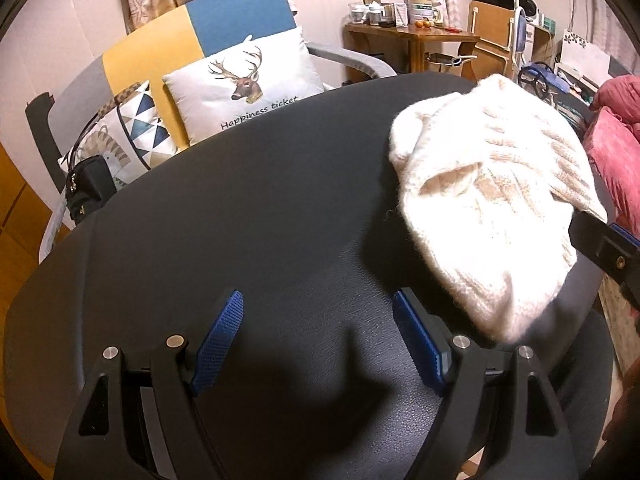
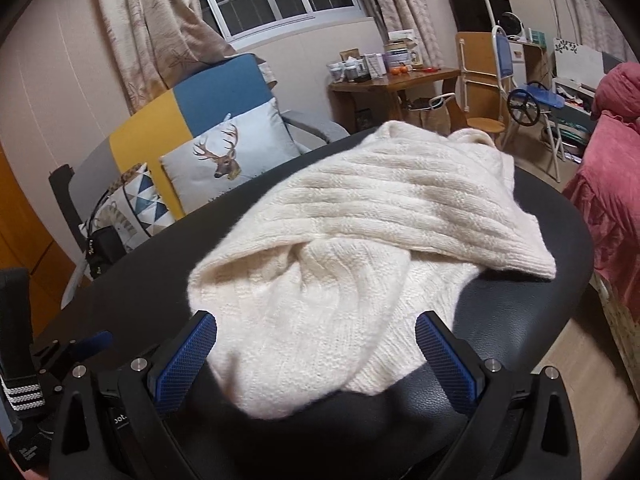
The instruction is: Fold clothes
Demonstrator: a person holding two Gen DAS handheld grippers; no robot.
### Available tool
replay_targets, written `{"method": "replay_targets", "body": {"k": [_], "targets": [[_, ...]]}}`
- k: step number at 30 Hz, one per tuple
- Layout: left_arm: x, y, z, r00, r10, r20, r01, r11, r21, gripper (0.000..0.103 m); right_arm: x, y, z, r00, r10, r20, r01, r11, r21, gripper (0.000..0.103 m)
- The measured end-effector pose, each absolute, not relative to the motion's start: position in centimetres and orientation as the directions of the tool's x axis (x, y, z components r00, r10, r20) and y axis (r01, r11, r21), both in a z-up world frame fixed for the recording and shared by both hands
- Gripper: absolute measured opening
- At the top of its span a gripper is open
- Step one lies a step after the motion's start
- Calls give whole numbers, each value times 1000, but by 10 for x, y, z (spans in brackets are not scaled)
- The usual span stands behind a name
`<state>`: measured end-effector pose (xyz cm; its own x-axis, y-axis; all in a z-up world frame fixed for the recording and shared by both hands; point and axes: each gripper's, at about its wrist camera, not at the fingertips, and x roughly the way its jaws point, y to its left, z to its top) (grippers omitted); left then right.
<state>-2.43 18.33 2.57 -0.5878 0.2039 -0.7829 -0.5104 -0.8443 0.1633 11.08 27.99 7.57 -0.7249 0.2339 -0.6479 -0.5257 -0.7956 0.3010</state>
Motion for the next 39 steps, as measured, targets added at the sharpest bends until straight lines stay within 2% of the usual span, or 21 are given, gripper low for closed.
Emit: {"method": "replay_targets", "body": {"k": [8, 12, 22, 31, 39], "targets": [[-24, 191, 25, -583, 218, -783, -526, -836, 159, 80, 108, 278, 76, -712, 247, -657, -535, -797, 281, 102], [-29, 196, 28, -572, 262, -778, -557, -819, 134, 80, 106, 279, 74, -691, 257, -676, -549, -795, 258, 102], [-35, 223, 41, -606, 310, -732, -627, -752, 201, 80, 103, 284, 73, -676, 273, -684, -561, -793, 237, 102], [-49, 269, 51, -566, 375, -735, -732, -638, 238, 80, 115, 307, 65, -660, 294, -691, -608, -750, 261, 102], [-69, 294, 39, -620, 295, -727, -704, -619, 348, 80, 122, 321, 61, -663, 299, -687, -623, -729, 284, 102]]}}
